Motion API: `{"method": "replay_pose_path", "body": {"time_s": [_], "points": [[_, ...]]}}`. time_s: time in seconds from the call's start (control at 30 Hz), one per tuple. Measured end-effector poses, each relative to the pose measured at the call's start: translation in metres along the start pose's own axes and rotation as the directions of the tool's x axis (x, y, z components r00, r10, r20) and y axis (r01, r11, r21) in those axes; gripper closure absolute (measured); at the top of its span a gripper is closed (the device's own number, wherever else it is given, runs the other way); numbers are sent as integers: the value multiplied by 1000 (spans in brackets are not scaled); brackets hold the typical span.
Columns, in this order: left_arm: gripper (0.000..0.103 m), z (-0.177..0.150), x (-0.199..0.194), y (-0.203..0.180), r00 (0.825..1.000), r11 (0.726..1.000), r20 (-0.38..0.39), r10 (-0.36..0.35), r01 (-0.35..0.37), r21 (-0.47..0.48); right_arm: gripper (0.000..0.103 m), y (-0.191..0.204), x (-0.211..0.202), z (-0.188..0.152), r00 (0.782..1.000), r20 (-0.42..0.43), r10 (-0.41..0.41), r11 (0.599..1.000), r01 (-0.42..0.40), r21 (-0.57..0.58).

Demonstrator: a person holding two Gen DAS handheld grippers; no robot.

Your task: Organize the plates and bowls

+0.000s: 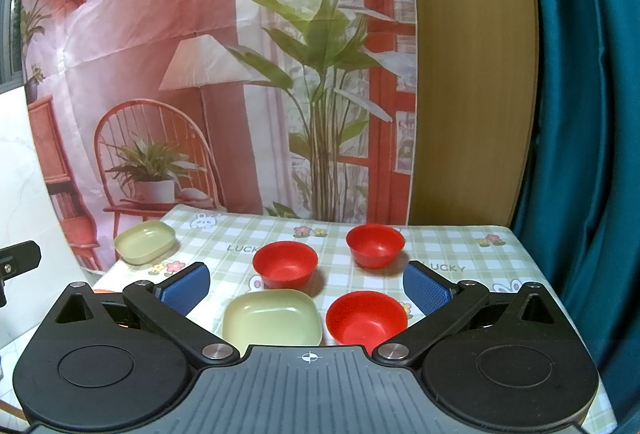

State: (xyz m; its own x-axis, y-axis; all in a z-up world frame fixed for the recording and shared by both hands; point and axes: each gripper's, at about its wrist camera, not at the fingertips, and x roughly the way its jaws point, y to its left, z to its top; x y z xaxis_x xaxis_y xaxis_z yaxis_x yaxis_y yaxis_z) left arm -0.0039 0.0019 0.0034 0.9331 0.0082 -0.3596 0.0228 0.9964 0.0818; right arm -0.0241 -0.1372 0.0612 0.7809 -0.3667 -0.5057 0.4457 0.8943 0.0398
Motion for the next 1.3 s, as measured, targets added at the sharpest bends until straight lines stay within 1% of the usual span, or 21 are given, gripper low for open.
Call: {"method": "replay_pose_path", "body": {"time_s": [0.53,0.57,0.6,0.87,1.1,1.27,1.3], "points": [[2,0,0,0,1000,1000,0,-1,1,-3,0,2,-1,-3,1000,5,4,1000,-4,-1],[2,-1,0,0,1000,1000,0,0,0,-2,0,-8,-2,13,1000,7,4,1000,-4,-4],[2,0,1,0,1000,1000,-1,1,-1,-3,0,-9,-3,16,1000,8,5,1000,-5,-5],[2,0,2,0,1000,1000,-4,-4,4,-14,0,-5,-4,12,1000,10,5,1000,-5,-6],[2,-1,4,5,1000,999,-18,-12,11,-40,0,-3,-5,17,1000,10,6,1000,-5,-12],[2,-2,12,8,999,999,-31,29,-30,-41,1,-3,-5,18,1000,-5,17,1000,-17,6],[2,-1,15,11,999,998,-32,36,-37,-42,1,-1,-3,14,1000,-8,29,999,-29,14]]}}
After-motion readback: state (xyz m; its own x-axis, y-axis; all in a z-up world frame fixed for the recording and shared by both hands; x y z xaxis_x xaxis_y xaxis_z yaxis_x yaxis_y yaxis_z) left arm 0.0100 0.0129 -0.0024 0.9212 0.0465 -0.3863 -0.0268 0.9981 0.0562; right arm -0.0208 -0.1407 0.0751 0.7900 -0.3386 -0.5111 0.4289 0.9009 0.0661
